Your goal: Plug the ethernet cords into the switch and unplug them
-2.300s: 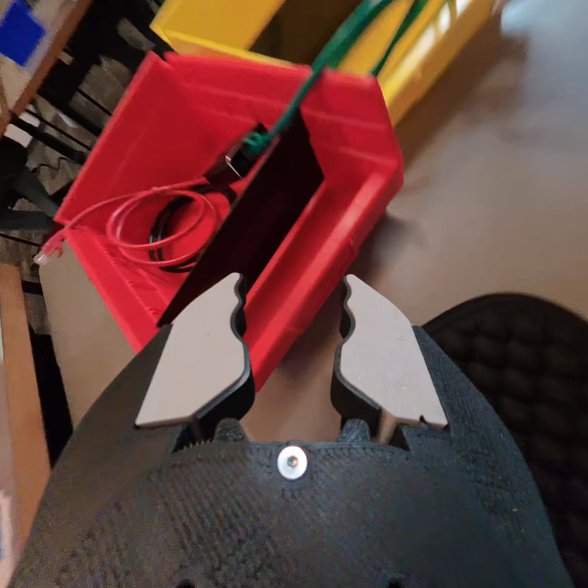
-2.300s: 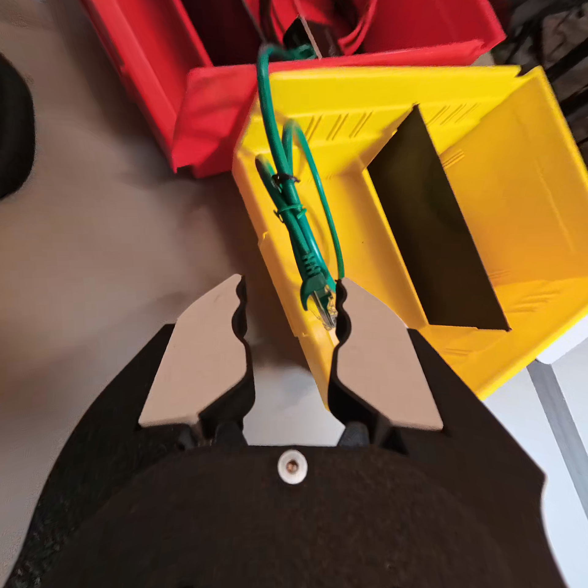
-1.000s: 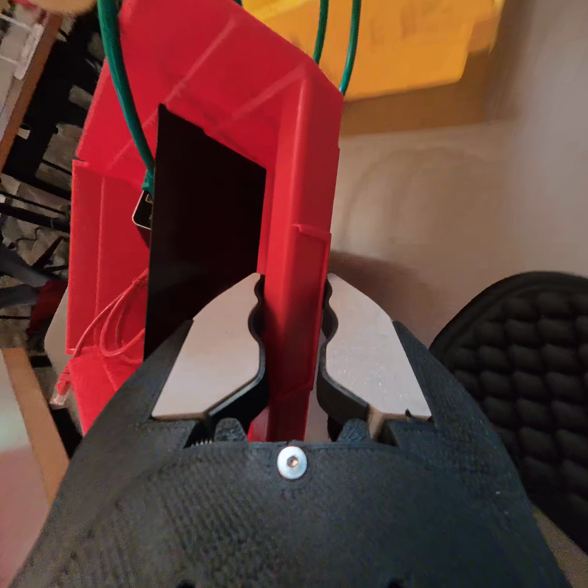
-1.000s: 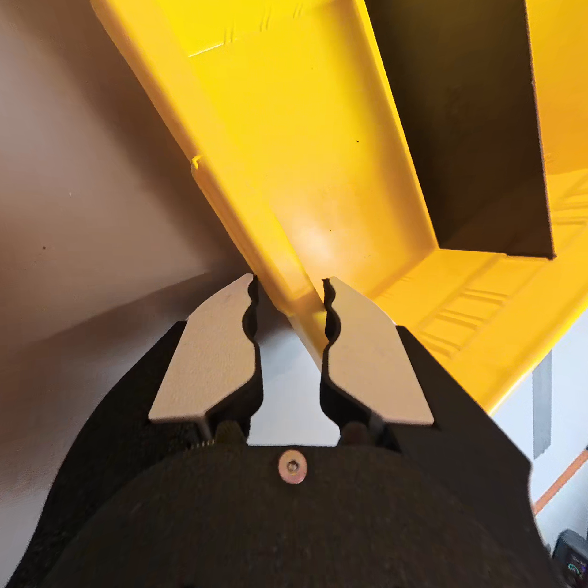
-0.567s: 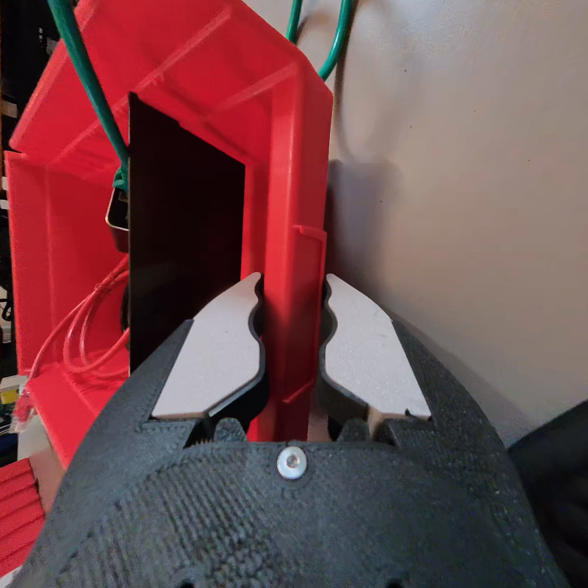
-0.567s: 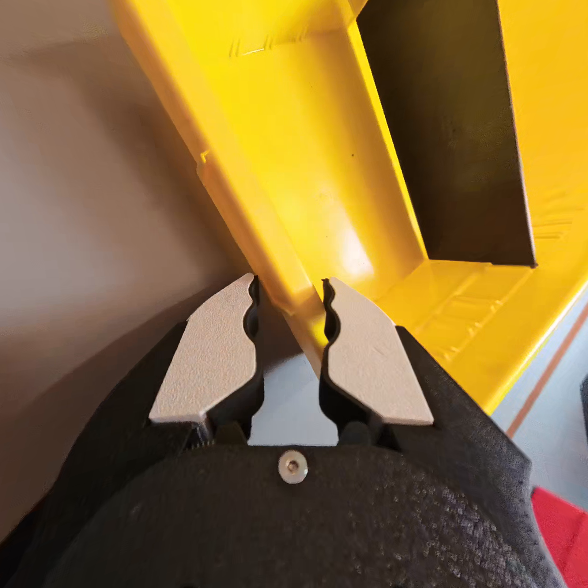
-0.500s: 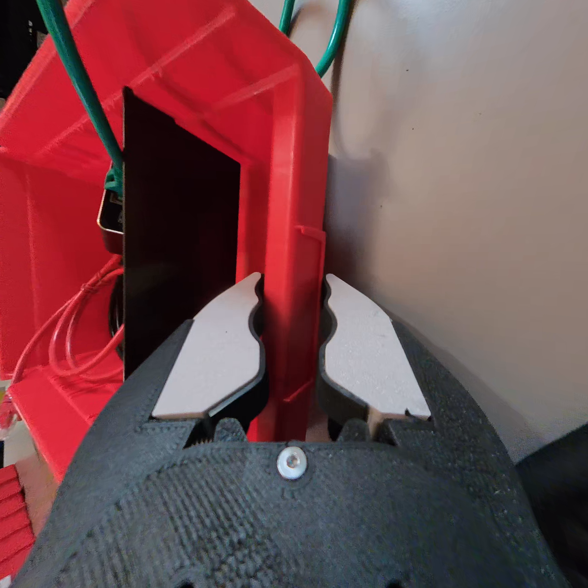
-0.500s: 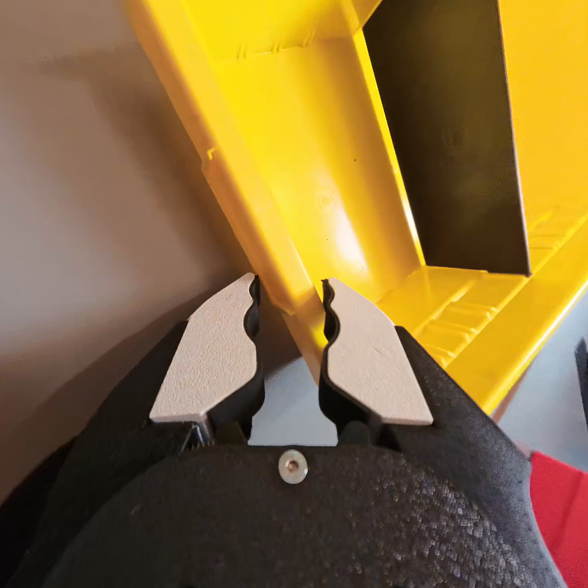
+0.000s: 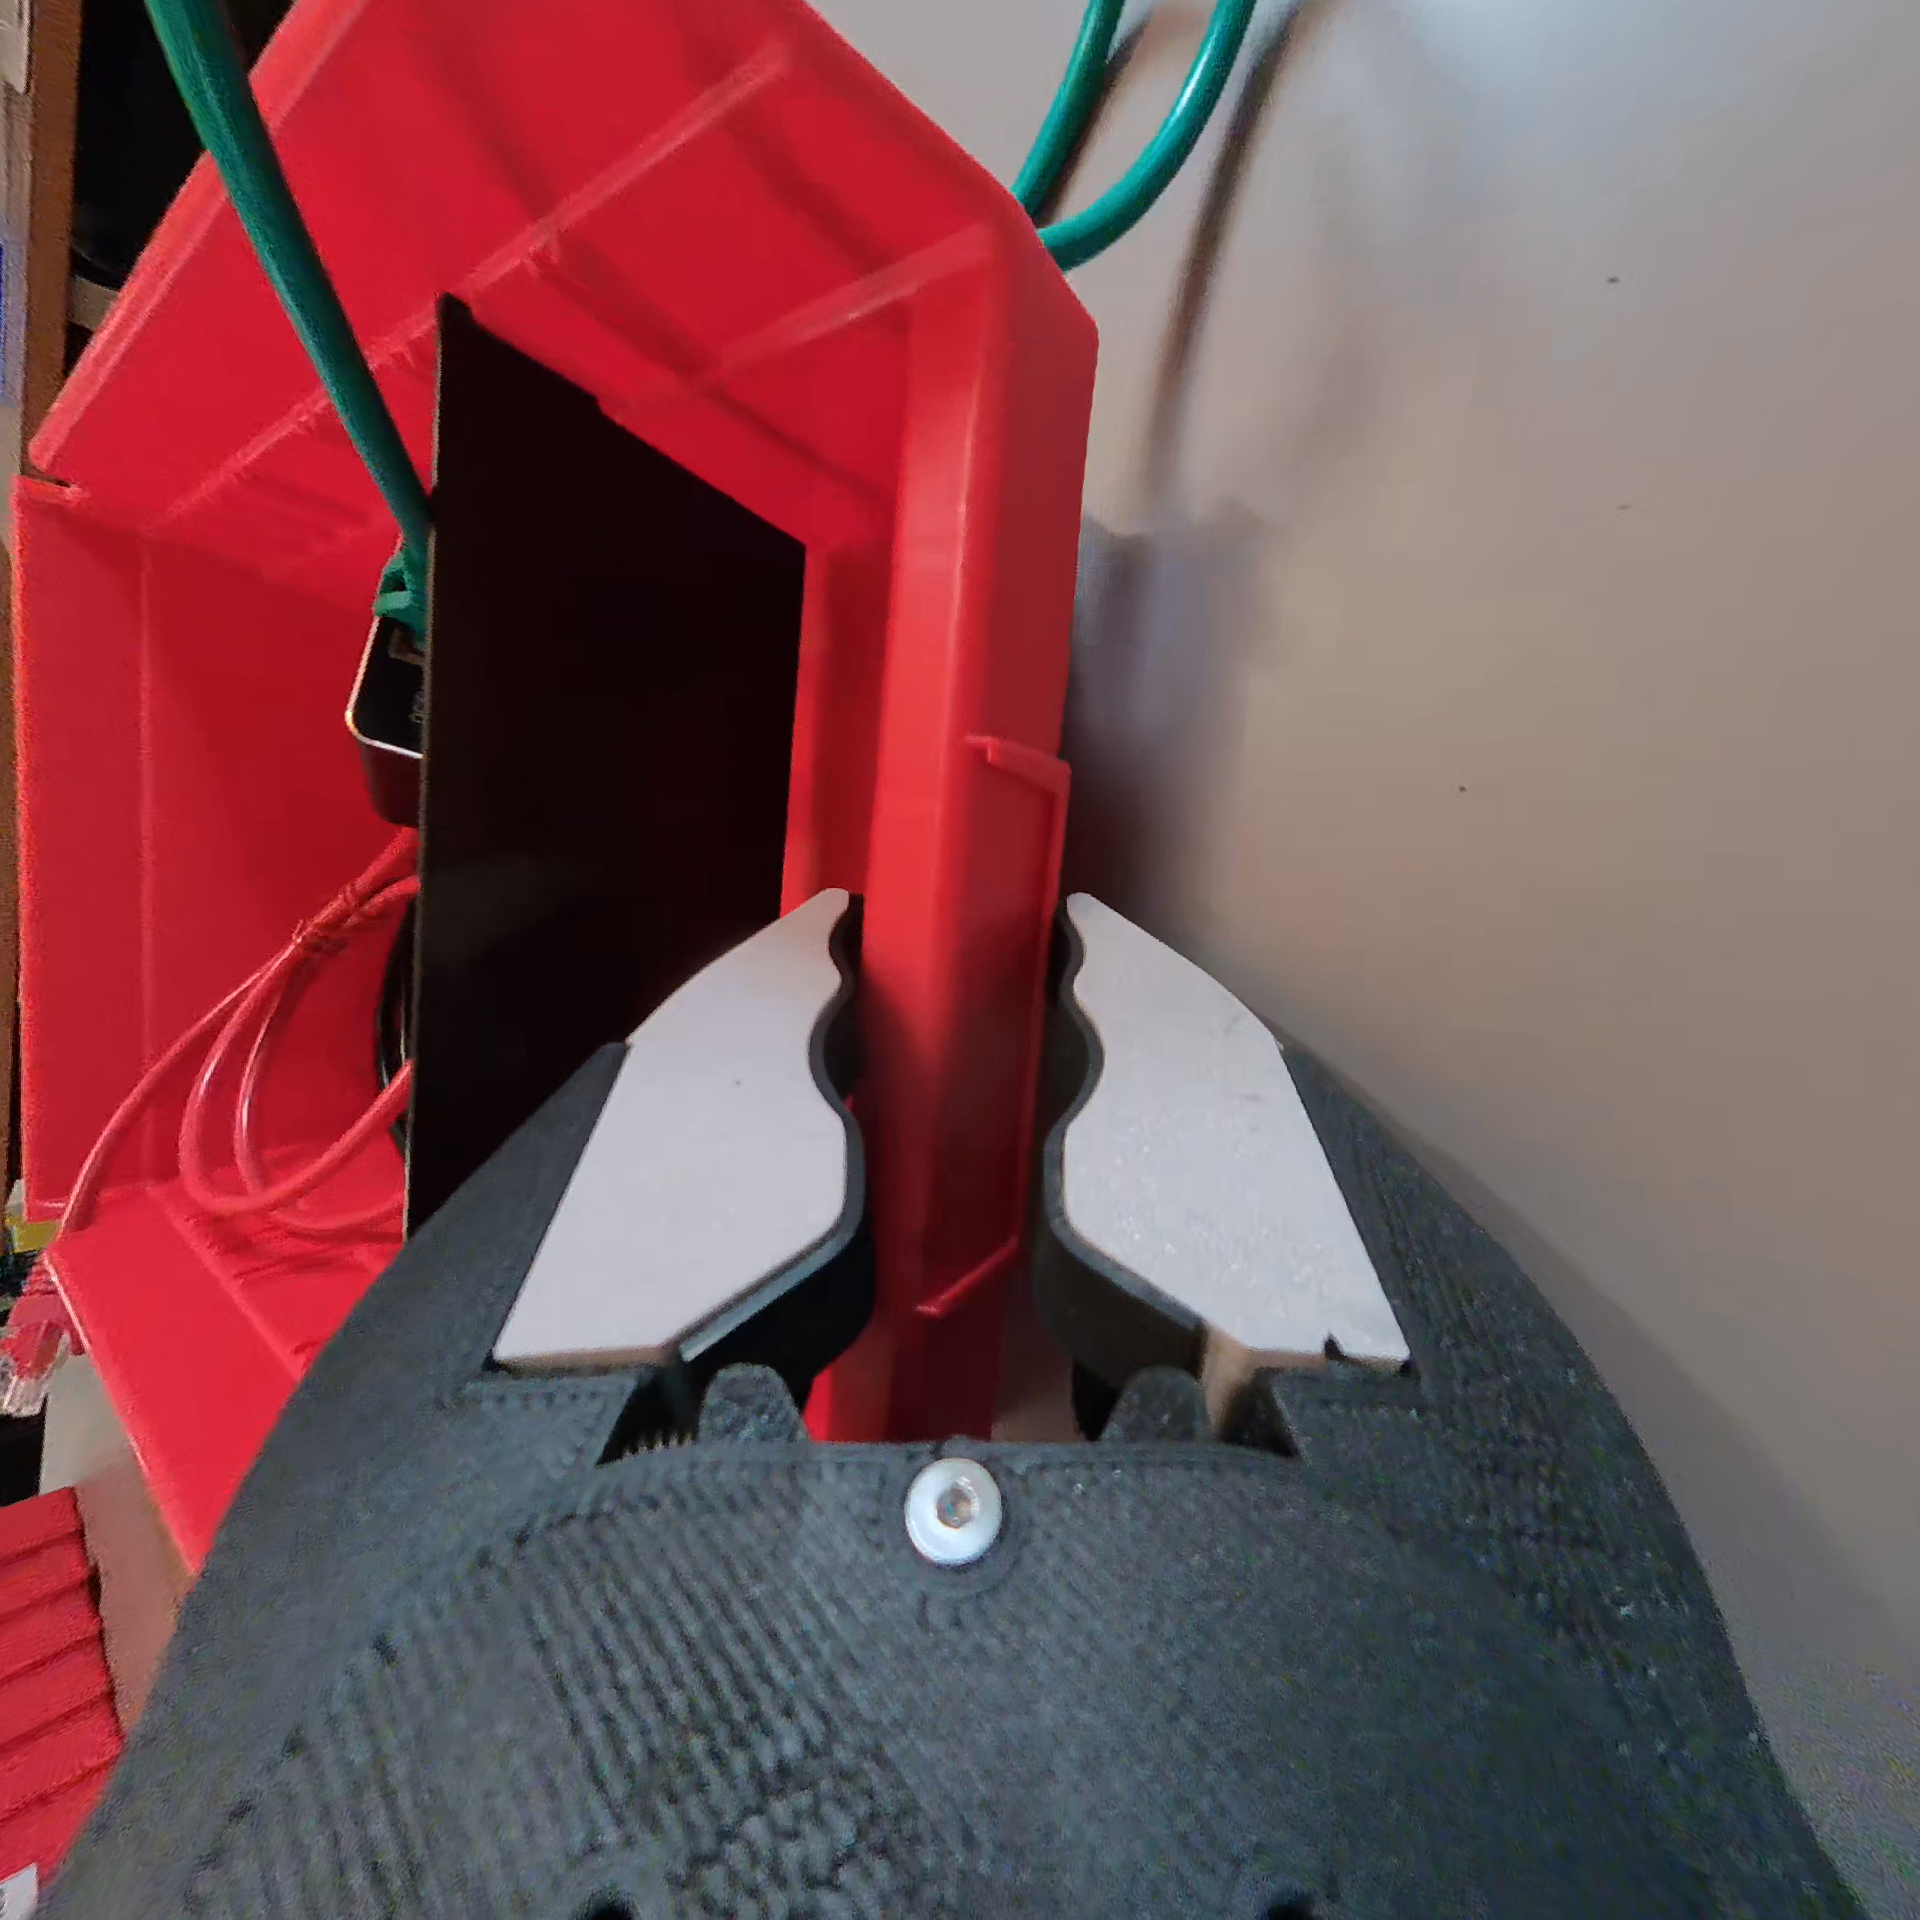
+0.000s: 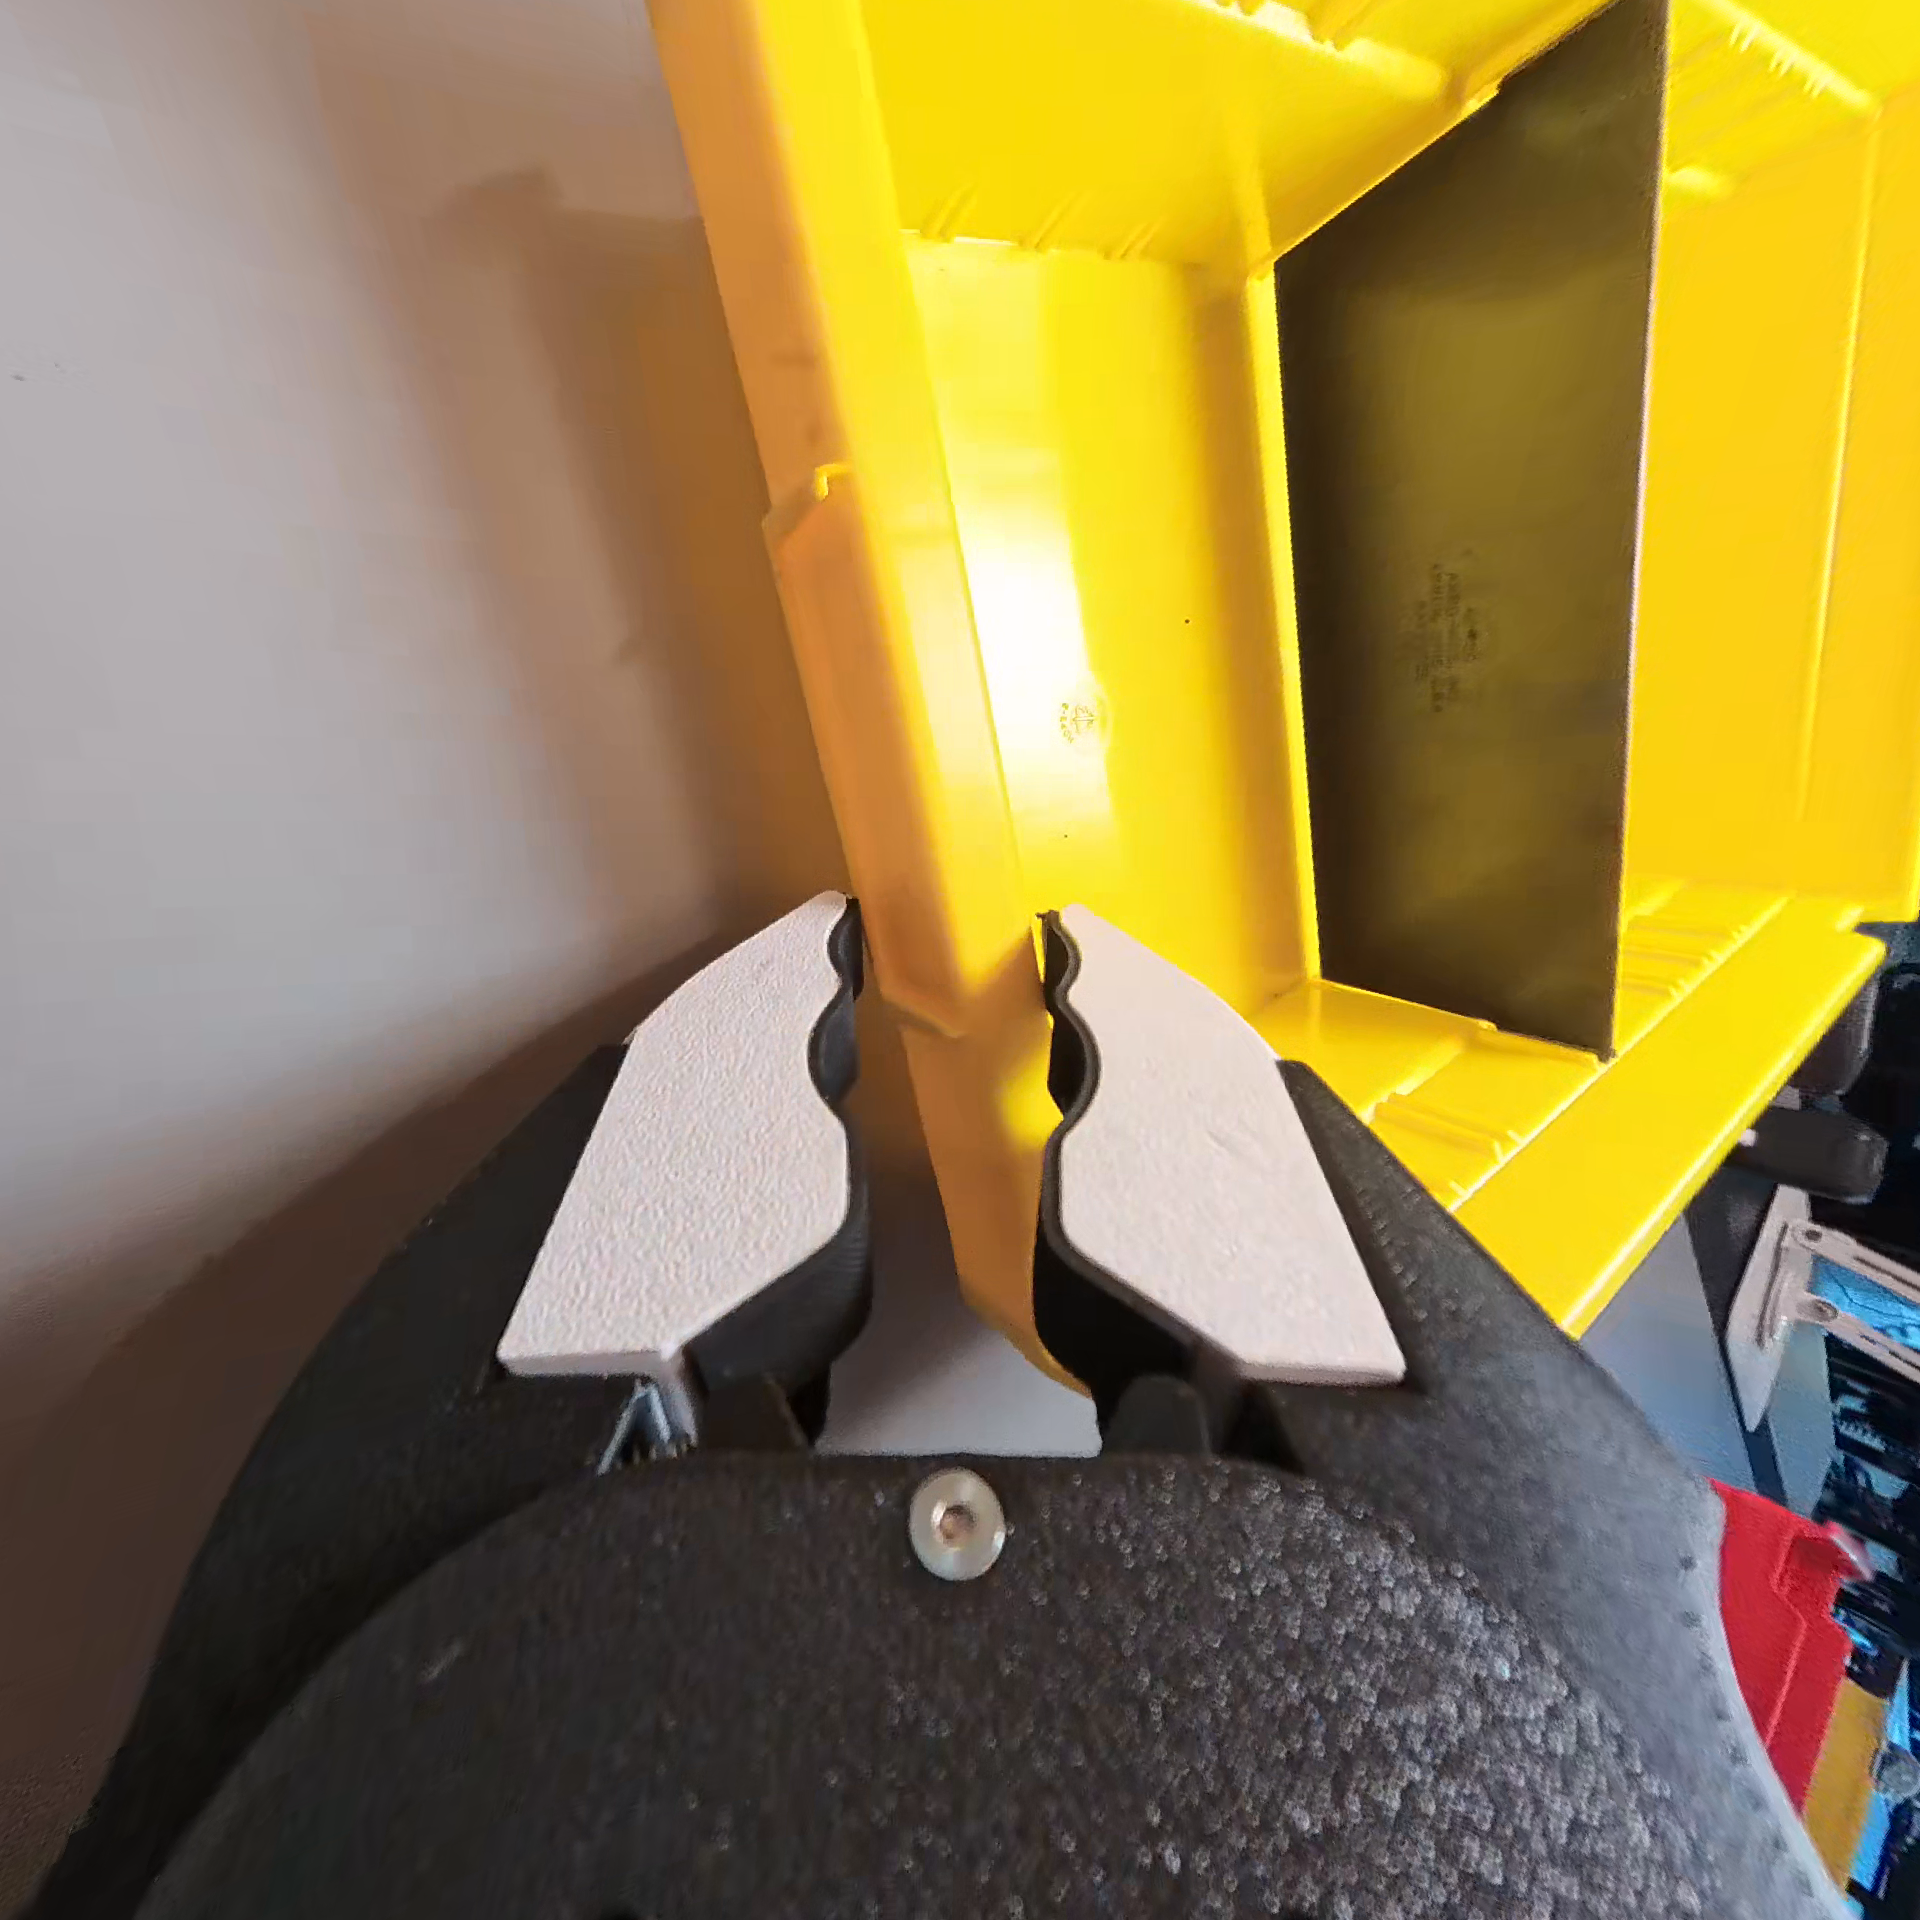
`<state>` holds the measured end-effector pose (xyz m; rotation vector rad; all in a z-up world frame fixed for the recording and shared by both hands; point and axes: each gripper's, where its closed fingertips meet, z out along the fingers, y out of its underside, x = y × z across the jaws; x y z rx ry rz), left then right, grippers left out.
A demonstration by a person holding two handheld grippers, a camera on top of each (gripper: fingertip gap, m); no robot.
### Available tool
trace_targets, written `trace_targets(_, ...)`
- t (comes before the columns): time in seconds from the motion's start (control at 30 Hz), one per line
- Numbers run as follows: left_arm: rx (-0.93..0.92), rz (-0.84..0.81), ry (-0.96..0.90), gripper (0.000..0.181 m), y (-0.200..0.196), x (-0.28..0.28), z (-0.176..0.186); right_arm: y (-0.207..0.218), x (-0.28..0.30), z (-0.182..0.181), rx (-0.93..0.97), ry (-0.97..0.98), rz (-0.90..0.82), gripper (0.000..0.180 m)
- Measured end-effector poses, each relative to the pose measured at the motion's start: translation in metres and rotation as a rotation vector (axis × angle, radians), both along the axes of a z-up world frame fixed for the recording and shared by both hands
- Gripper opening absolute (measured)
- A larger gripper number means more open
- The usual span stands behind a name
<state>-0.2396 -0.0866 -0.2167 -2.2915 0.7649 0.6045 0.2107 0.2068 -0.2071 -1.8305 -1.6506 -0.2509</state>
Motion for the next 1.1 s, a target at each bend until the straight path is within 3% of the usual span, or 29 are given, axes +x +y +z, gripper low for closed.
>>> trace_targets(0.13,0.02,0.004,0.015,0.034,0.003,-0.002,0.001,-0.003,-0.006,0.005,0.046,0.025,0.004,0.034)
trace_targets(0.37,0.086,0.058,-0.042,0.042,0.005,0.003,0.009,-0.048,-0.052,0.036,0.04,0.215,0.12,0.038)
trace_targets(0.57,0.213,-0.002,-0.132,0.047,0.015,0.035,0.057,-0.068,-0.102,0.045,-0.001,0.376,0.214,0.037)
trace_targets(0.73,0.274,-0.109,-0.084,0.048,0.051,0.066,0.111,-0.075,-0.126,0.04,0.03,0.459,0.263,0.036)
trace_targets(0.87,0.128,-0.152,0.05,0.053,0.096,0.071,0.106,-0.079,-0.125,0.037,0.014,0.494,0.27,0.033)
trace_targets(0.97,0.003,-0.187,0.123,0.032,0.118,0.069,0.088,-0.076,-0.118,0.04,-0.005,0.54,0.256,0.032)
trace_targets(1.0,0.01,-0.182,0.143,0.022,0.125,0.066,0.091,-0.073,-0.115,0.042,-0.003,0.55,0.246,0.031)
trace_targets(1.1,0.088,-0.087,0.026,0.017,0.14,0.054,0.119,-0.067,-0.107,0.045,-0.033,0.596,0.221,0.029)
